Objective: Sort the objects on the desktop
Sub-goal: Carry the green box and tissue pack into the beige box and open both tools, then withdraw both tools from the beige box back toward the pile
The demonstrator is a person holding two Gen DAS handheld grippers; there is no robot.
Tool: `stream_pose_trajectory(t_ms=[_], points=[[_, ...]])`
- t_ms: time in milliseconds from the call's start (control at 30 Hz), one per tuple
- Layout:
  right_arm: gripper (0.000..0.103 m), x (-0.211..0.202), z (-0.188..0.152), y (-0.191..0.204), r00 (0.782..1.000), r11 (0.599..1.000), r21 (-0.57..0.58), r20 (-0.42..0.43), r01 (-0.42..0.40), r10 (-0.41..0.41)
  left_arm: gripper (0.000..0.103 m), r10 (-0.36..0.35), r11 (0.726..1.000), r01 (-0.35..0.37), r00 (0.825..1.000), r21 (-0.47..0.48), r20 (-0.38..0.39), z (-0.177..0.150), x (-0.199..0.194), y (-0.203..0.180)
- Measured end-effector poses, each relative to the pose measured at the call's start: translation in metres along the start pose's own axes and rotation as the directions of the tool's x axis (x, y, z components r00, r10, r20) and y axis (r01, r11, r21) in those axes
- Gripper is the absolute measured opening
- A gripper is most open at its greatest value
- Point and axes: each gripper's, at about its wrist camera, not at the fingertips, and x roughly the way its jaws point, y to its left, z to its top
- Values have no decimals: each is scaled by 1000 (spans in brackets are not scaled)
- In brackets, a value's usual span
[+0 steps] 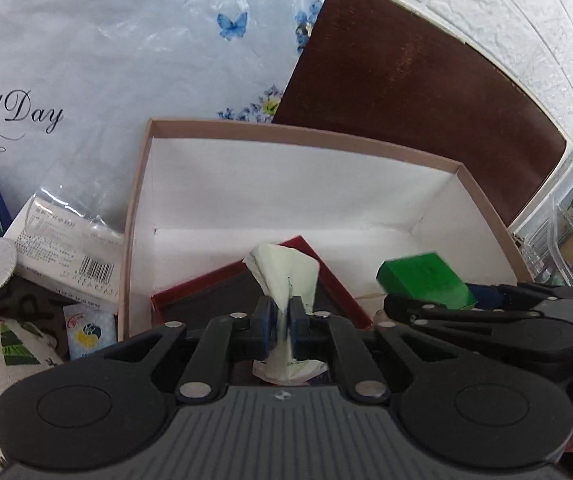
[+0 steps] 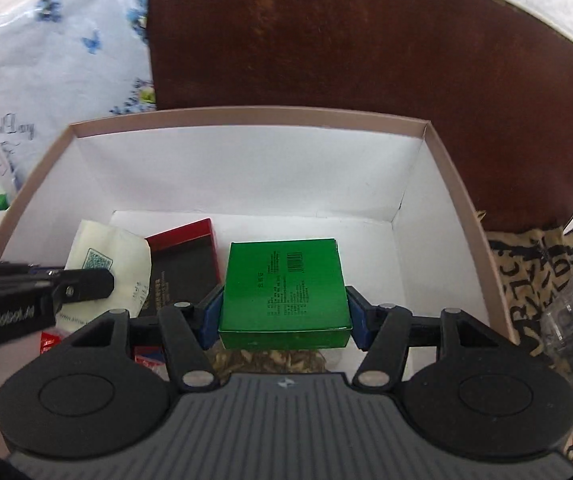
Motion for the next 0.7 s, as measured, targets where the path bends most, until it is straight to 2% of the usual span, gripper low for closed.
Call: stream_pose_trajectory(t_ms=[33, 67, 100, 133, 233, 467, 567, 700], points=[[61, 2, 2, 0, 1000, 1000, 0, -14, 2, -2, 31, -28, 1000, 28, 1000, -3, 11, 0, -2, 1], [66, 2, 2, 0, 1000, 1000, -5, -16, -7, 7, 49, -70, 998, 70, 997, -9, 18, 0, -5, 2], [71, -1, 2, -1, 1000, 1000, -3, -6, -14, 14, 56, -110, 994, 111, 994, -16, 20, 0, -7, 2], [83, -4, 1, -2, 1000, 1000, 7, 14, -10, 10, 62, -116, 993, 116, 993, -25, 26, 0, -11, 2], [85, -11, -2, -9, 998, 998, 63, 62, 21, -24, 77, -137, 990, 138, 990, -26, 30, -1, -19, -3], [87, -24, -12, -21, 999, 995, 97, 45, -10, 6, 84, -138, 990, 138, 990, -5, 30, -8, -30, -15], [89, -31, -18, -23, 999, 996, 90, 47, -16, 11, 89, -116, 993, 116, 992, -6, 42, -12, -38, -16], [89, -44, -25, -20, 998, 996, 82, 60, -32, 27, 89, -110, 994, 111, 993, -16, 46, -18, -52, -14]])
